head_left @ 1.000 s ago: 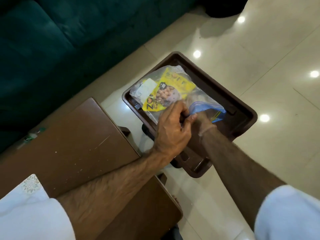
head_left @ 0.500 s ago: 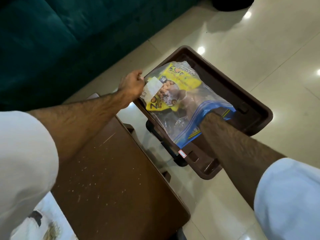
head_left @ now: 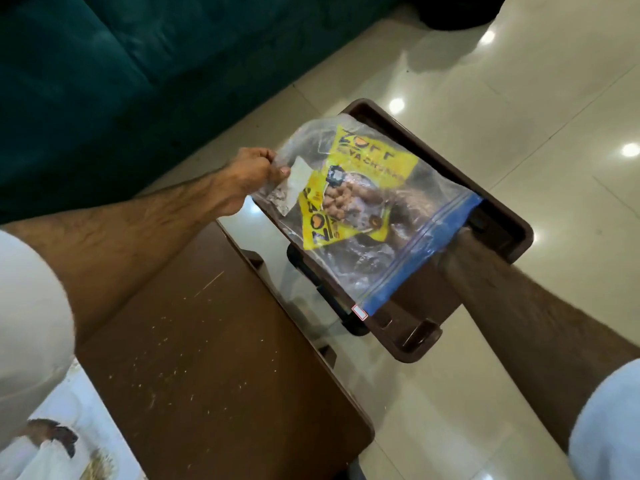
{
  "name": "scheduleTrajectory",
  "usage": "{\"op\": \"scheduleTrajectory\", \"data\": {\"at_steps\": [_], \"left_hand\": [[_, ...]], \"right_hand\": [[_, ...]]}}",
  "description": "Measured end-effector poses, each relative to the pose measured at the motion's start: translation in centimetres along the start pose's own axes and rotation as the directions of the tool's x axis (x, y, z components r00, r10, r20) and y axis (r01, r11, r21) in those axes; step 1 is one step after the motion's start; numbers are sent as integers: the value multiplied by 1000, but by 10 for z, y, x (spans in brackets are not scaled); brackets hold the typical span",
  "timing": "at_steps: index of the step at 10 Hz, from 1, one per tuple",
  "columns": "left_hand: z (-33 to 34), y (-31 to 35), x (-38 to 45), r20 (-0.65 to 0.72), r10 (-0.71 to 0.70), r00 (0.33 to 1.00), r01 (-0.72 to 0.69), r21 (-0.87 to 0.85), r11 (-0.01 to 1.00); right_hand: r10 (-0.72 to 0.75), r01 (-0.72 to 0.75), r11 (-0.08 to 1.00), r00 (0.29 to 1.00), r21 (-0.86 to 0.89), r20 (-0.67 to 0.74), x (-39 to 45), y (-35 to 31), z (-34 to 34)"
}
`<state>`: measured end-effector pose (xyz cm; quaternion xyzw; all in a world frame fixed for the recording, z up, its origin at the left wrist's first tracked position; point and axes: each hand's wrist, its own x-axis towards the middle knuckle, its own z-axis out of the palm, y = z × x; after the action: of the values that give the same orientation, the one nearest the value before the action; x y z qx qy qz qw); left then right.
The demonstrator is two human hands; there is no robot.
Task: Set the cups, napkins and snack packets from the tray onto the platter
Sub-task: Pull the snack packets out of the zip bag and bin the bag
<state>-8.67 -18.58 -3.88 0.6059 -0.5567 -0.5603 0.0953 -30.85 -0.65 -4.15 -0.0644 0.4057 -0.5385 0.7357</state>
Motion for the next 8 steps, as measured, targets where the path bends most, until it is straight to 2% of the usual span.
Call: {"op": "scheduleTrajectory", "data": {"at_steps": [1,2,3,4,5,6,7,8], "left_hand": [[-21,2,-10,6,-37,999,37,-125,991],[-47,-1,-19,-81,-42,996,35,-85,996],[-75,-9,-28,-236,-52,970,41,-53,998],[-100,-24,-41,-268,-106,958,80,-105,991],[-113,-39,-54,-217,-155,964,121,-164,979],[-115,-52,-61,-127,-161,979,131,-219,967],[-104,-60,-65,-98,-121,988,100,-199,975],[-86,-55,-67,-109,-37,993,33,-40,999]], "right_hand": [[7,-7,1000,1000,-25,2,-9,-14,8],[41,-45,996,998,-80,-54,-12,-19,-8],[54,-63,992,995,-106,-84,-27,-23,-28],[43,-73,990,971,-119,-234,-30,-18,-44],[33,-115,979,907,-170,-420,-19,-4,-45],[-37,-114,965,833,-236,-552,-6,7,-34],[-275,-84,894,674,-440,-686,-3,6,-23],[-724,-248,532,363,-810,-587,-5,2,1]]}}
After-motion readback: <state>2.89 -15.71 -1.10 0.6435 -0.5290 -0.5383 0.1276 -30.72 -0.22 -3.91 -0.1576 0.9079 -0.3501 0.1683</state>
